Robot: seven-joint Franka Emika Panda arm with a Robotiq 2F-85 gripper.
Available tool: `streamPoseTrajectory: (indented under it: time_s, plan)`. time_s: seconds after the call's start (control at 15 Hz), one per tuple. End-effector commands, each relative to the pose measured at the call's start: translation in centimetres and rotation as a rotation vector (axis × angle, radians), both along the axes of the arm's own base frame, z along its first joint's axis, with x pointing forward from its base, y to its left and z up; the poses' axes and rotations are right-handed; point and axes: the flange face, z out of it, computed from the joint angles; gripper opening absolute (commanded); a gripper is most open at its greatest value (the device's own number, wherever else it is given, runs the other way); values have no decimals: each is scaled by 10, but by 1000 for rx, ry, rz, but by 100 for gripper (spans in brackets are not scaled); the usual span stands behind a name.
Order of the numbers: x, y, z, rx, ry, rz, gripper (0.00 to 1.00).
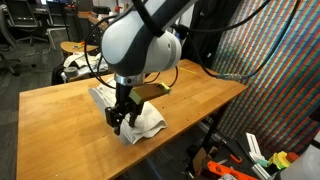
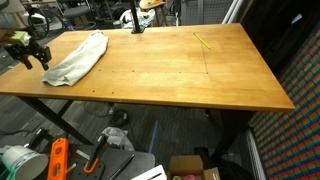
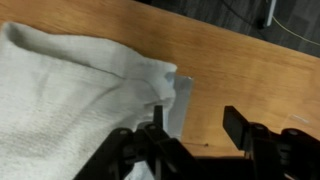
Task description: Fold the towel in half
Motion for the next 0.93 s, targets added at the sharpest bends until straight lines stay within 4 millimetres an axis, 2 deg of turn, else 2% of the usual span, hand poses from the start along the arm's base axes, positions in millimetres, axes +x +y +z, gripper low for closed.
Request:
streamPoseTrajectory:
  time_s: [0.0, 0.07, 0.2, 0.4, 0.53, 0.87]
  plan:
    - [15, 0, 47, 107, -57, -45, 96]
    - [23, -3, 57, 113, -86, -73, 100]
    - [41, -11, 72, 111, -142, -122, 100]
    - [72, -28, 75, 54, -179, -183, 100]
    - [83, -50, 74, -99, -101, -178, 100]
    - [106, -92, 101, -226, 1, -197, 100]
